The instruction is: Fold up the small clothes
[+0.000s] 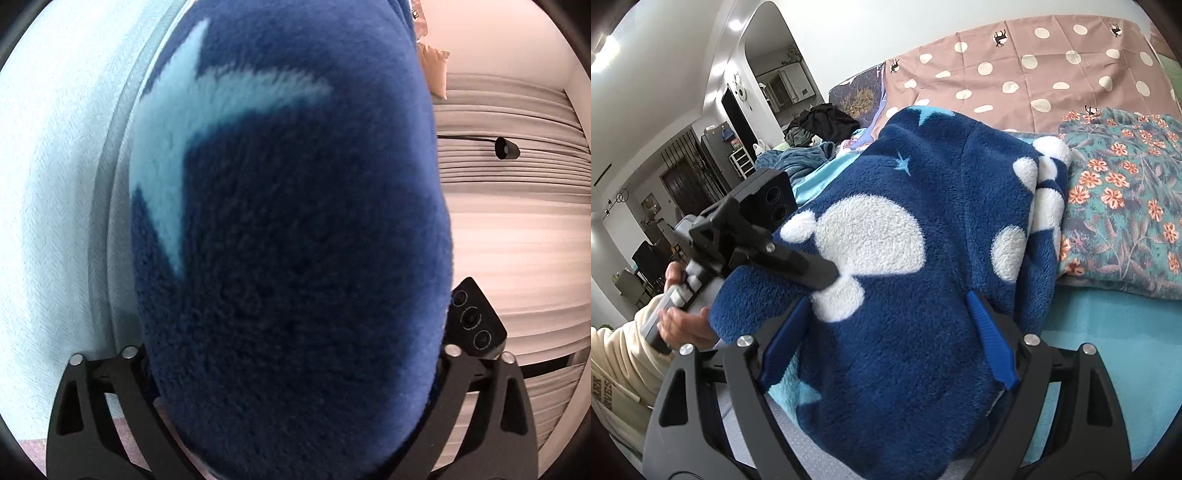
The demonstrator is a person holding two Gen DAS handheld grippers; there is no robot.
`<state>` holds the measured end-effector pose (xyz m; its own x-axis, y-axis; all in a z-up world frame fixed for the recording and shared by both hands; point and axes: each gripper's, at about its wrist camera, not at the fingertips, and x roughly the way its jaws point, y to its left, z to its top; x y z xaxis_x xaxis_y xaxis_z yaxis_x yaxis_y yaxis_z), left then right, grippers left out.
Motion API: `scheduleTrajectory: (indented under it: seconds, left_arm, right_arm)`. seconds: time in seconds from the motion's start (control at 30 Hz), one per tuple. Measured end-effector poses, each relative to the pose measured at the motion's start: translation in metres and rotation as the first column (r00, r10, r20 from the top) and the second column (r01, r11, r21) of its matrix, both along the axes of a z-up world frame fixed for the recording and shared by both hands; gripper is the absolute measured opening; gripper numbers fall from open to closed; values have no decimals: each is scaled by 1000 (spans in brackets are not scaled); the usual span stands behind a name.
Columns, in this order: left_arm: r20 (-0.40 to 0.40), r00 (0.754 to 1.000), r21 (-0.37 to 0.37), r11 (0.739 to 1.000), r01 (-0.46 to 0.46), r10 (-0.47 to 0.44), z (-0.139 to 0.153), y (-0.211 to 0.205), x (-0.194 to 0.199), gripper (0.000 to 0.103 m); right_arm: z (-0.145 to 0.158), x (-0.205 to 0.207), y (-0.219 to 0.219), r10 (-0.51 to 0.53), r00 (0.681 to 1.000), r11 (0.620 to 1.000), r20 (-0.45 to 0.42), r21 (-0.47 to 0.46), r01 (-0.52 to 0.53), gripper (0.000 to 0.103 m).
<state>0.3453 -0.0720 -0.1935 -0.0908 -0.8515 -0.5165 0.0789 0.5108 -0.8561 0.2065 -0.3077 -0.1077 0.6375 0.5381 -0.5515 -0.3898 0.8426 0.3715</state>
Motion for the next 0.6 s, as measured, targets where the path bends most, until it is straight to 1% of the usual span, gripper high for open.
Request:
scheduleTrajectory:
  seconds: [0.03, 0.1, 0.13, 0.17, 0.23, 0.27, 0.3, 0.33, 0.37, 0.4, 0.43, 0.47, 0.5, 0.57, 0.6]
  left_arm:
    - [4, 1000, -4, 1000, -5, 5, 0, 1, 0, 93]
    - [11, 1000, 3, 1000, -24, 23, 0, 5, -2, 84]
    - [18, 999, 9, 999, -32, 32, 1, 6, -4, 82]
    - [24, 999, 16, 999, -38, 37, 2, 7, -5, 78]
    - [47, 998, 52, 997, -54, 52, 7, 8, -9, 73]
    - [51, 997, 67, 996, -60, 56, 8, 8, -9, 72]
    - [49, 997, 75, 995, -60, 57, 9, 7, -10, 71]
    - [52, 997, 78, 996, -54, 50, 10, 6, -10, 71]
    - [49, 998, 74, 996, -49, 45, 10, 7, -9, 71]
    - [32, 998, 60, 997, -46, 44, 9, 8, -7, 71]
    - [18, 999, 43, 998, -44, 44, 8, 11, -6, 70]
    - [7, 999, 30, 999, -46, 45, 7, 14, -4, 70]
    - [-9, 999, 15, 999, -47, 47, 4, 19, -2, 69]
    - [-28, 998, 4, 998, -55, 55, 3, 27, -2, 69]
    - [-30, 998, 2, 998, -55, 55, 3, 28, -2, 69]
  right_arm:
    - [1, 1, 1, 0, 1000, 1000, 1, -2, 0, 88]
    - [5, -1, 2, 2, 1000, 1000, 12, -12, -2, 88]
    - [11, -5, 3, -1, 999, 1000, 32, -30, 2, 88]
    - [16, -7, 1, -14, 999, 999, 36, -38, 15, 88]
    - [26, -11, -12, -82, 997, 996, 14, -21, 83, 89]
    - [30, -11, -24, -118, 993, 993, -14, 19, 118, 90]
    - [30, -9, -40, -174, 982, 981, -75, 69, 179, 91]
    - [26, -4, -65, -224, 956, 951, -191, 174, 257, 92]
    - [19, 0, -84, -220, 933, 915, -285, 272, 299, 93]
    - [9, 6, -99, -187, 905, 873, -382, 358, 331, 94]
    - [-4, 14, -112, -117, 870, 830, -480, 434, 351, 95]
    - [-12, 22, -118, -64, 849, 804, -525, 477, 355, 96]
    - [-16, 30, -119, -35, 840, 809, -541, 478, 342, 98]
    - [-23, 47, -116, -31, 825, 843, -564, 428, 325, 101]
    - [-28, 54, -114, -17, 818, 840, -575, 436, 324, 101]
